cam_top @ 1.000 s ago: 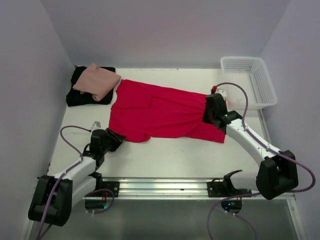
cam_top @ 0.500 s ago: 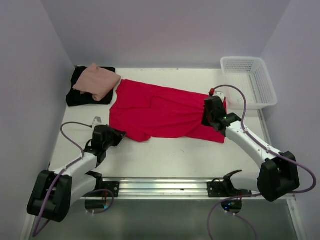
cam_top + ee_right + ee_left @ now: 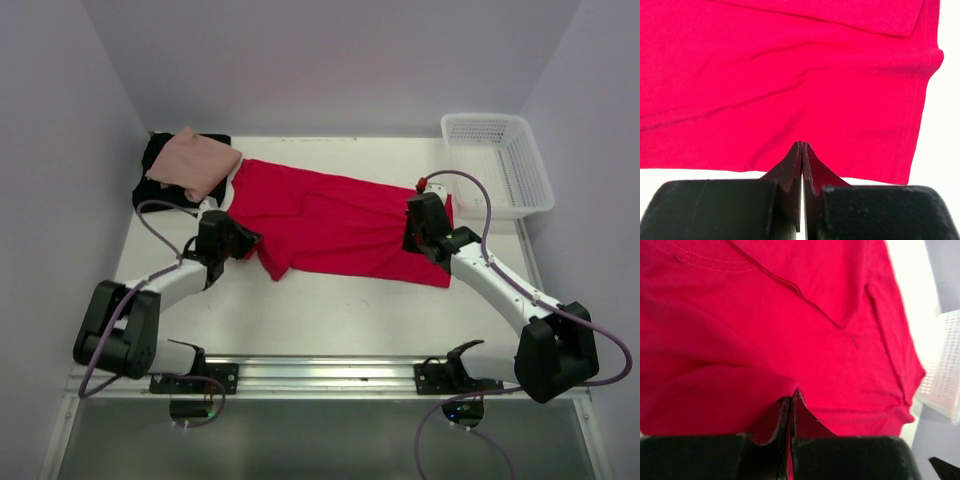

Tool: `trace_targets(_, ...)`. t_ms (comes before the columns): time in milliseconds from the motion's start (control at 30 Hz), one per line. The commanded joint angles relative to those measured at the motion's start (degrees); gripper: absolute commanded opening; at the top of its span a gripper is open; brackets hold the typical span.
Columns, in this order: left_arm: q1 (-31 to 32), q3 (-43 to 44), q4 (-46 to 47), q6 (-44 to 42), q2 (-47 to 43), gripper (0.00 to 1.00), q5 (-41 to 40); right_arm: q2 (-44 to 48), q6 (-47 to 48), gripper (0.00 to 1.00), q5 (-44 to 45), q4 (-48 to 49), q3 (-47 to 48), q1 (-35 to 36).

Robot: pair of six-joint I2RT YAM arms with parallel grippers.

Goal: Fold and stack the t-shirts
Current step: Fold the tshirt

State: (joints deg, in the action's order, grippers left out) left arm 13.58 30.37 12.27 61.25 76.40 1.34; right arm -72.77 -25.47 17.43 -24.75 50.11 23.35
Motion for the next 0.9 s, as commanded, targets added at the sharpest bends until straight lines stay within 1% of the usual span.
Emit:
trace_targets(0,0.4,5.5,4.9,-3.6,8.3,0.00,3.5,-0.2,1.0,0.00,0.6,1.7,0.3,0.4)
trace_targets(67,0.6,10.9,5.4,-5.1,15.2,0.00,4.6,-0.1,1.4,0.00,0.8,1.6,0.0,0.5)
trace_targets(100,0.7,10.9,5.4,-5.7,15.2,0.00,4.7,-0.1,1.6,0.00,0.8,1.6,-0.1,0.5)
trace_targets(133,0.7,13.5,4.8,-6.1,17.3,0.00,4.5,-0.1,1.7,0.00,0.8,1.6,-0.2,0.4)
trace_targets(200,0.9,15.9,4.5,-7.2,18.4,0.00,4.0,-0.2,1.9,0.00,1.3,1.5,-0.4,0.5)
trace_targets(367,1.4,19.4,4.4,-9.5,18.4,0.00,3.9,-1.2,2.1,0.00,0.9,2.2,-0.4,0.5)
trace_targets(467,1.5,23.3,2.5,-10.6,20.6,0.00,4.0,-2.3,2.3,0.00,0.3,2.3,0.4,0.5)
trace_targets(567,1.5,29.5,-0.7,-13.4,25.1,0.00,3.9,-2.8,2.4,0.00,0.1,2.3,0.9,0.5)
trace_targets(700,1.5,34.7,-2.2,-15.8,33.0,0.00,5.2,-2.7,2.6,0.00,0.0,2.3,0.9,0.6)
trace_targets(733,1.4,36.0,-2.4,-16.4,34.3,0.00,6.6,-2.7,2.6,0.00,-0.1,2.3,0.9,0.6)
trace_targets(767,1.4,37.2,-3.5,-17.6,35.8,0.05,7.1,-2.7,2.6,0.00,-0.1,2.3,0.6,0.6)
trace_targets(800,1.4,39.2,-3.7,-18.1,38.1,0.12,7.6,-2.7,2.6,0.00,-0.3,2.3,0.5,0.6)
trace_targets(833,1.4,39.8,-3.7,-18.6,39.0,0.28,9.2,-2.6,2.6,0.00,-0.3,2.3,0.4,0.6)
trace_targets(867,1.4,40.1,-3.5,-19.1,39.5,0.35,9.6,-2.5,2.6,0.00,-0.4,2.4,0.3,0.6)
